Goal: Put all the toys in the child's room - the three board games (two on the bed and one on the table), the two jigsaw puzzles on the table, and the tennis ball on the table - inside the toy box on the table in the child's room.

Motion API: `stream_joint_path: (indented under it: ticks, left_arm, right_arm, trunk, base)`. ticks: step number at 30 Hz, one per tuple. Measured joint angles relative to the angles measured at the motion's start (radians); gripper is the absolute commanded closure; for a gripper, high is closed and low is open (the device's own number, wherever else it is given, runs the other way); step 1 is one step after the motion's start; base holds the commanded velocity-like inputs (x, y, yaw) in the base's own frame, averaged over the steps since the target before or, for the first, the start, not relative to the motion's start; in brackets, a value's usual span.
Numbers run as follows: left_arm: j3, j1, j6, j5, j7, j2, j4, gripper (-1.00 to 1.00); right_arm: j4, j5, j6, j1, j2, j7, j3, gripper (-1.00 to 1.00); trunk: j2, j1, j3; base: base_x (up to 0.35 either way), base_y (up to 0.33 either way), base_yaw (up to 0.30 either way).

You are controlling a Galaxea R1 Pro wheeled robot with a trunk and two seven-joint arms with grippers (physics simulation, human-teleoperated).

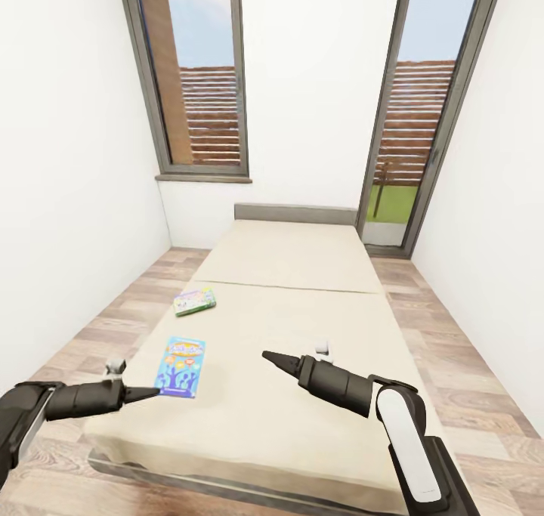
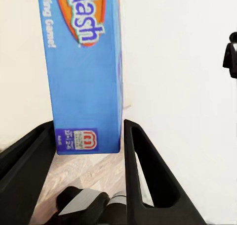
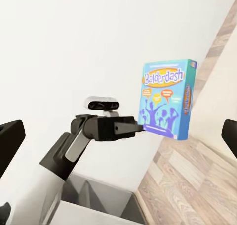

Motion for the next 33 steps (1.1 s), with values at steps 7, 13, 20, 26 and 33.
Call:
stream_joint_path:
  ticks: [7, 13, 20, 26, 33]
  left_arm:
    - [-0.031, 0.004, -0.108, 0.000, 0.000, 0.031, -0.027, 1.00]
    - [-0.025, 0.004, -0.111, 0.007, 0.000, 0.052, -0.027, 1.00]
    - [-0.018, 0.004, -0.061, 0.019, 0.000, 0.053, -0.028, 1.00]
    - [-0.019, 0.004, -0.080, 0.044, 0.000, 0.049, -0.028, 1.00]
    - [-0.018, 0.004, -0.076, 0.049, 0.000, 0.048, -0.026, 1.00]
  right_arm:
    - [0.000, 0.001, 0.000, 0.000, 0.000, 0.000, 0.000, -1.00]
    - [0.000, 0.000, -0.001, 0.000, 0.000, 0.001, -0.002, -1.00]
    - [0.000, -0.004, -0.026, 0.000, -0.003, 0.003, -0.008, -1.00]
    - [0.000, -0.005, -0.029, 0.000, -0.004, 0.004, -0.010, -1.00]
    - [0.000, -0.003, -0.031, 0.000, -0.003, 0.004, -0.015, -1.00]
  trunk:
    - [0.049, -0.027, 0.022]
    - [0.091, -0.050, 0.041]
    - [0.140, -0.077, 0.063]
    - [0.182, -0.100, 0.081]
    - [0.231, -0.127, 0.103]
  base:
    - [0.000, 0.000, 0.000]
    - [0.000, 0.000, 0.000]
    - [0.000, 0.000, 0.000]
    - [0.000, 0.000, 0.000]
    - [-0.003, 0.000, 0.000]
